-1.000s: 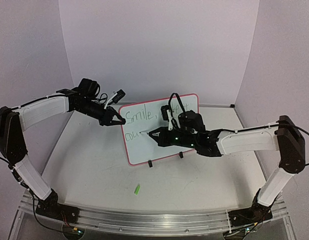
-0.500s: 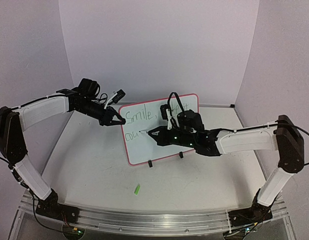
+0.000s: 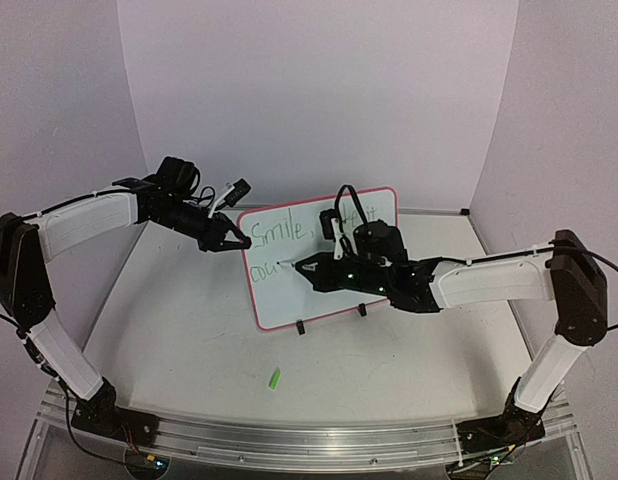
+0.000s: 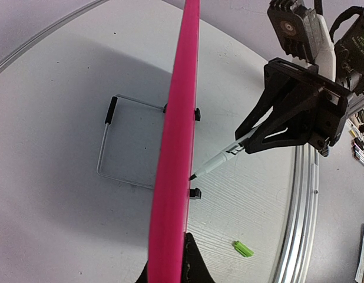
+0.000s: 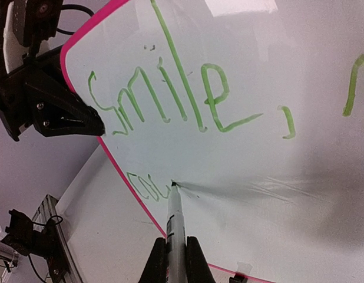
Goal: Write a sentence on the whiteboard
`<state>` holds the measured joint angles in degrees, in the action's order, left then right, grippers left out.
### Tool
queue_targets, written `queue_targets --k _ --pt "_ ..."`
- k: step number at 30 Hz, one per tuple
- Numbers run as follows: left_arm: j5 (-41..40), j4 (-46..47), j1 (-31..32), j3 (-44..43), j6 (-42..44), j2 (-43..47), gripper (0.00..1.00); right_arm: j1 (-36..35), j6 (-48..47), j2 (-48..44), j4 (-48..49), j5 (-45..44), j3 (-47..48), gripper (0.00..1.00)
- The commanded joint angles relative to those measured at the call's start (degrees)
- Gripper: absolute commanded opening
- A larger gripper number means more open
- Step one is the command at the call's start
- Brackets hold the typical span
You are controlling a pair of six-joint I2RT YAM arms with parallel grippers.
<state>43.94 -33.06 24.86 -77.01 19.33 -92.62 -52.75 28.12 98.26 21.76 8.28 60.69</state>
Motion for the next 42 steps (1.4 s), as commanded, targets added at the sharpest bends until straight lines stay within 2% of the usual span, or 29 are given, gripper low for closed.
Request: queue_targets --k 1,25,42 --pt "-7.2 0.4 -0.1 -0.6 3.9 0.7 0.00 0.3 1.2 1.1 1.2 -1.0 -1.5 0.00" --pt "-7.3 0.4 0.0 -0.6 3.9 0.7 0.00 0.2 1.9 -0.8 5.2 -2.9 -0.3 0.00" --pt "-7.3 0.4 -0.1 -0.6 3.9 0.6 0.00 0.3 2.6 -3.2 4.7 -7.5 -4.7 0.00"
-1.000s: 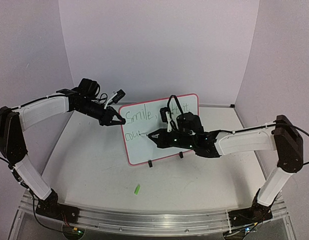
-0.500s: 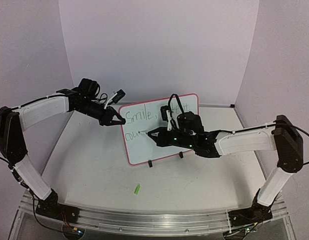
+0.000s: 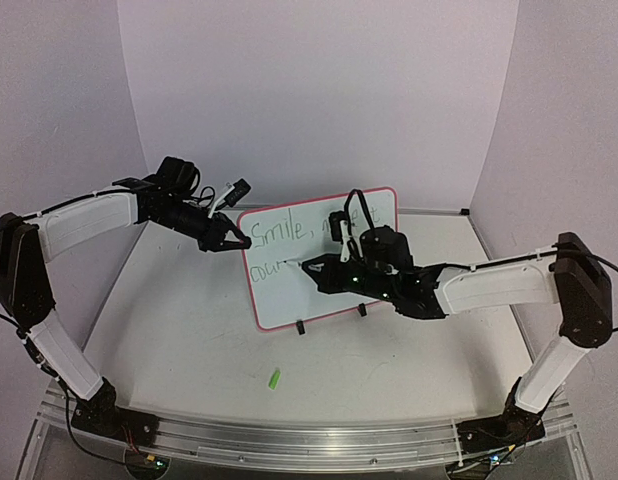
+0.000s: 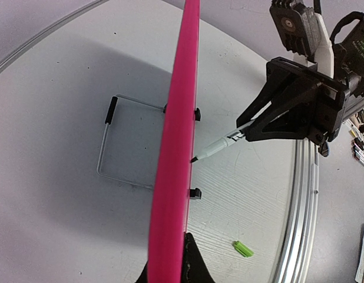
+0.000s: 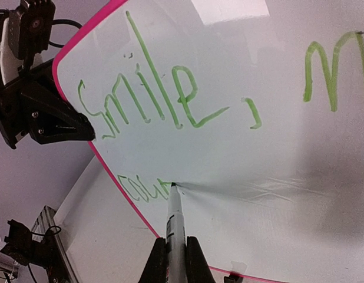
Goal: Write a sentence on the whiteboard
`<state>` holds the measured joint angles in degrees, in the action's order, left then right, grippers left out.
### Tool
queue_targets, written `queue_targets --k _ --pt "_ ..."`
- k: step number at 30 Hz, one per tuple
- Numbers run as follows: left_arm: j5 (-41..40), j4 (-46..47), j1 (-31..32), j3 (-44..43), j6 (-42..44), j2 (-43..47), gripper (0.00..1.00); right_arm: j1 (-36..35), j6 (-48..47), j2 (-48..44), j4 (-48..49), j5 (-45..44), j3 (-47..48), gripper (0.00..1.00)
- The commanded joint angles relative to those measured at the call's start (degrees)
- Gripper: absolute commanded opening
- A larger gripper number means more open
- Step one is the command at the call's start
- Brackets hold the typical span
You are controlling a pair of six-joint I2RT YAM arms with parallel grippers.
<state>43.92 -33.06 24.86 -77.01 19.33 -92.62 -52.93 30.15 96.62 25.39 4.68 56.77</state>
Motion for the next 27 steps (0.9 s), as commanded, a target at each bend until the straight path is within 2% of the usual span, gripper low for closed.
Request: queue_targets --k 1,14,27 --pt "-7.3 0.4 -0.1 -0.6 3.9 0.6 0.00 0.5 0.6 -1.2 0.9 -3.7 -0.7 0.00" --pt "-7.3 0.4 -0.1 -0.6 3.9 0.4 0.00 0.5 1.8 1.4 -0.4 -0.8 -1.5 0.00" --pt "-7.2 0.4 -0.1 -0.6 3.9 0.5 0.00 0.5 0.3 -1.8 0.9 2.6 -1.8 0.00"
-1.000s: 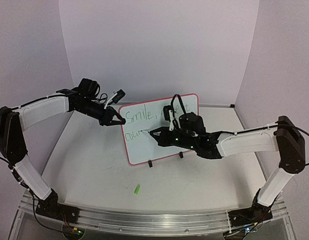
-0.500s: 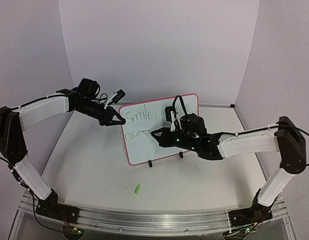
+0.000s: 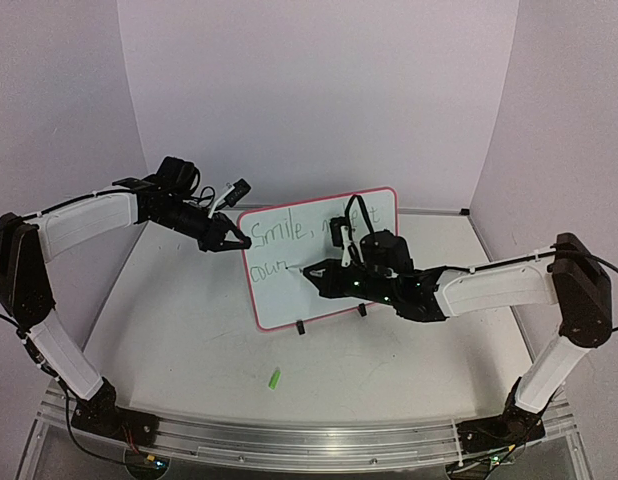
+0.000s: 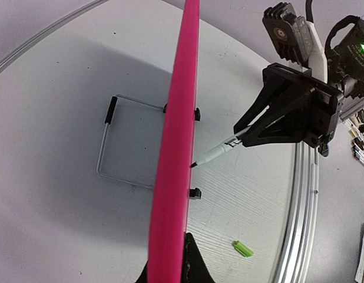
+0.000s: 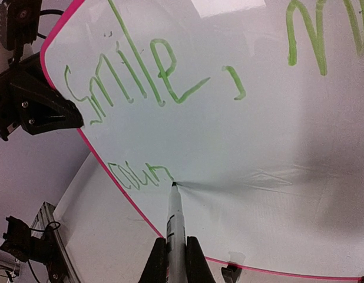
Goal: Write a sentence on the whiteboard
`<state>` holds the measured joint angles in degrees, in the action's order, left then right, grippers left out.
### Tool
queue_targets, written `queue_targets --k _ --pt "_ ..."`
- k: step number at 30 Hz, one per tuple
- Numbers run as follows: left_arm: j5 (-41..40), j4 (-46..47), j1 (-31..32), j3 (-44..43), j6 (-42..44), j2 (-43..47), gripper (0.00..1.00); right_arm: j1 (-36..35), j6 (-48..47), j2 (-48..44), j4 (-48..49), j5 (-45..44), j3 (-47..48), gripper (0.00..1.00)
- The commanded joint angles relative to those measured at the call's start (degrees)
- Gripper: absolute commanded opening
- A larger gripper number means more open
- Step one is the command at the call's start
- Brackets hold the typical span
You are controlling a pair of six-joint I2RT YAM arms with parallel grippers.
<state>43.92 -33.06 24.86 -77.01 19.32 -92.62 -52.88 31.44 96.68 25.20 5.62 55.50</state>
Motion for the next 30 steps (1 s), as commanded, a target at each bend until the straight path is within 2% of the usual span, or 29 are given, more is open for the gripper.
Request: queue_targets --k 1,30 --pt "-7.2 0.4 -0.1 -0.7 3.9 0.5 0.00 0.5 -1.1 -2.4 1.5 1.9 -0.9 0.00" --pt "-7.2 0.4 -0.1 -0.7 3.9 0.4 0.00 0.4 -2.5 -0.6 2.6 -1.7 2.0 0.00"
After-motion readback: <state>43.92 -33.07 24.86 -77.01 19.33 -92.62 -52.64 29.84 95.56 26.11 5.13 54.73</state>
